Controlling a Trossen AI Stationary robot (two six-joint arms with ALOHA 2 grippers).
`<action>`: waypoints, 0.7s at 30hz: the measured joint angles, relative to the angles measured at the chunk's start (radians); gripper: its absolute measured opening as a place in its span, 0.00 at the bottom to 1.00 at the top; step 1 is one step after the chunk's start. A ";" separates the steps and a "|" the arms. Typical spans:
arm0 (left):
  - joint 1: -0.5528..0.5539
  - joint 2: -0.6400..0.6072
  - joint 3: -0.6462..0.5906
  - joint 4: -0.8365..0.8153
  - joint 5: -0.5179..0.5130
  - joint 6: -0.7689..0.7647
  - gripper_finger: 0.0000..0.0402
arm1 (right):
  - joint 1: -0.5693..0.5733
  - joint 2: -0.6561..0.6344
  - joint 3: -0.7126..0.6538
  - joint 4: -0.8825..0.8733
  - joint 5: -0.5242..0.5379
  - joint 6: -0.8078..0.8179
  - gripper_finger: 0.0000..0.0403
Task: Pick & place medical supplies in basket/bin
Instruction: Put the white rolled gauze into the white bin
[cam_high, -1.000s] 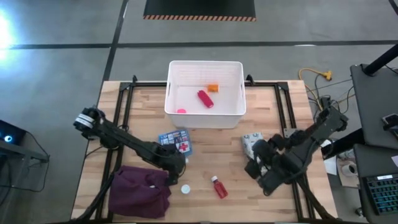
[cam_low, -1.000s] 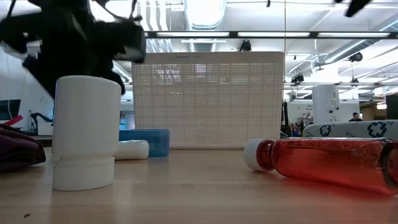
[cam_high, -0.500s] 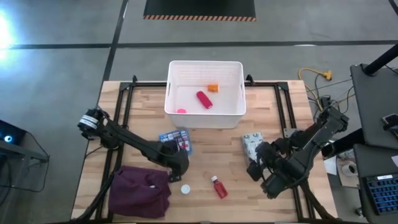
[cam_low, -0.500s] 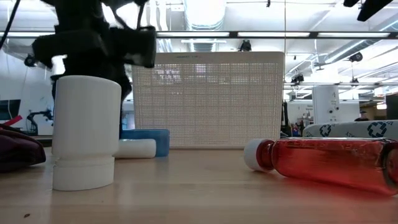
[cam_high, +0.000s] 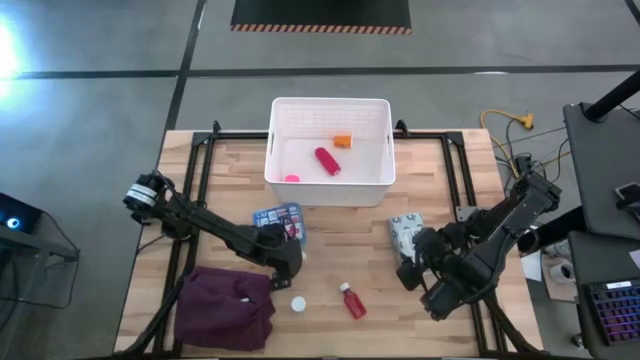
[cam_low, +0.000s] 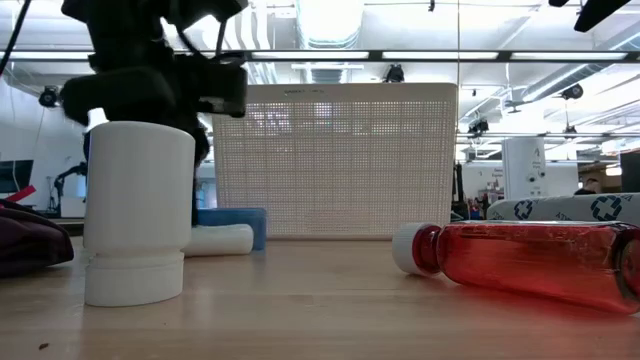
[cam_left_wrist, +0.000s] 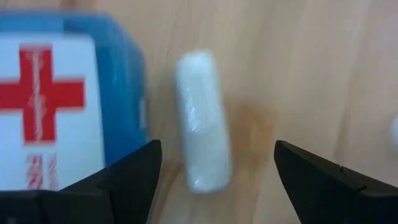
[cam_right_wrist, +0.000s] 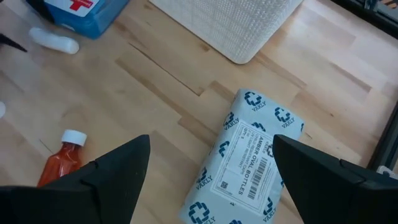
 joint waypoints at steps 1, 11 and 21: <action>0.000 0.000 0.000 0.027 0.000 0.000 0.73 | 0.000 0.000 0.000 0.000 0.000 0.005 0.82; 0.019 0.062 -0.039 0.082 0.000 -0.003 0.73 | -0.001 0.000 0.000 0.000 0.000 0.038 0.82; 0.020 0.065 -0.032 0.082 0.001 -0.007 0.55 | -0.001 0.000 0.000 0.000 0.025 0.039 0.82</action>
